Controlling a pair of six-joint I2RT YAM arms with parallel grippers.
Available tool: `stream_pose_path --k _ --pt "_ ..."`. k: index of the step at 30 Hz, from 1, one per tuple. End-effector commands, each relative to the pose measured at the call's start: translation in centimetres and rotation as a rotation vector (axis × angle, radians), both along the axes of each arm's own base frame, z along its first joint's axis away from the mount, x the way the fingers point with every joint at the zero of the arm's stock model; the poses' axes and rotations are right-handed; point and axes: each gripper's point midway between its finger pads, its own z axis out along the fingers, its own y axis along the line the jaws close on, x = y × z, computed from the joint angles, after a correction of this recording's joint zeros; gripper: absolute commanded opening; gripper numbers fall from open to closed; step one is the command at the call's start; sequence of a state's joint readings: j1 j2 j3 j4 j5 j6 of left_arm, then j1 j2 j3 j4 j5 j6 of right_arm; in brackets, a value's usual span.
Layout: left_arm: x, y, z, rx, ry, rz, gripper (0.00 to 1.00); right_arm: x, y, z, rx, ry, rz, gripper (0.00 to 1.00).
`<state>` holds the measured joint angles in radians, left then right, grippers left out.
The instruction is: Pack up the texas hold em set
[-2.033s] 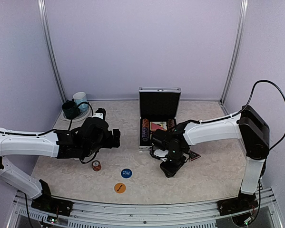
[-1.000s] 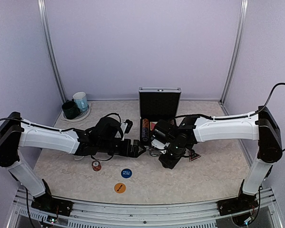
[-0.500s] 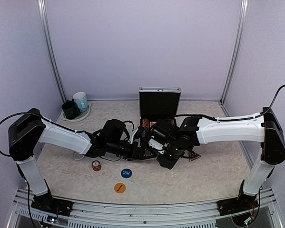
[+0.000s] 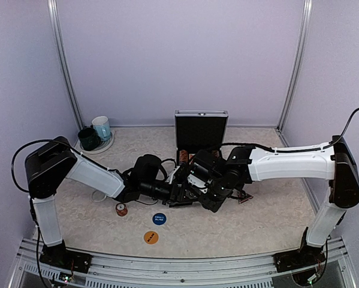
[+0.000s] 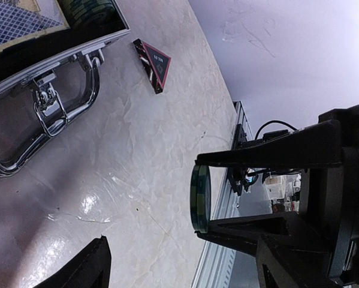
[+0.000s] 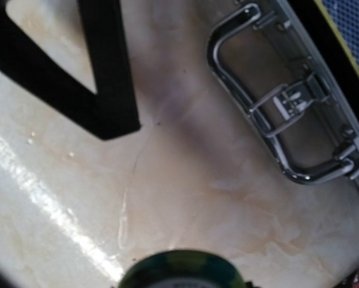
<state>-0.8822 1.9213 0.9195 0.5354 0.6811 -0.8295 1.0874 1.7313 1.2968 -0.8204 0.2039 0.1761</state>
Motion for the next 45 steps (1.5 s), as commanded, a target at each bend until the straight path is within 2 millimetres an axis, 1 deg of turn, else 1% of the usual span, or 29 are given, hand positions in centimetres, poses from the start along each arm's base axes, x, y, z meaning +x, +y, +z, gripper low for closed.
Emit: stream_pose_path --k 1,4,10,16,20,22,25,29,34,45 --pt "0.7 -1.3 1.3 -0.070 -0.001 -0.010 0.81 -0.5 2.0 2.4 0.077 -0.033 0.043 0.35" --pt "0.7 -1.5 1.0 -0.071 0.010 -0.012 0.79 -0.4 2.1 2.4 0.079 -0.037 0.042 0.35" --pt "0.7 -1.7 1.1 -0.115 0.039 -0.011 0.74 -0.6 2.4 2.7 0.098 -0.034 0.051 0.35" --pt "1.1 -1.4 1.5 -0.184 0.073 0.010 0.73 -0.9 2.3 2.7 0.104 -0.027 0.055 0.35" --pt "1.2 -1.4 1.6 -0.200 0.087 0.015 0.72 -1.0 2.2 2.7 0.109 -0.027 0.055 0.35" --pt "1.2 -1.4 1.5 -0.200 0.088 0.016 0.71 -1.0 2.1 2.8 0.109 -0.025 0.055 0.35" --pt "1.2 -1.5 1.5 -0.197 0.089 0.012 0.67 -1.0 2.1 2.7 0.110 -0.028 0.053 0.35" --pt "0.7 -1.7 1.2 -0.190 0.093 -0.004 0.61 -1.0 2.1 2.8 0.110 -0.032 0.053 0.35" --pt "0.0 -1.9 1.0 -0.178 0.095 -0.019 0.58 -0.9 2.1 2.9 0.108 -0.038 0.053 0.35" --pt "0.0 -2.4 -0.7 -0.103 0.090 -0.020 0.51 -0.9 2.1 2.8 0.102 -0.038 0.055 0.35"
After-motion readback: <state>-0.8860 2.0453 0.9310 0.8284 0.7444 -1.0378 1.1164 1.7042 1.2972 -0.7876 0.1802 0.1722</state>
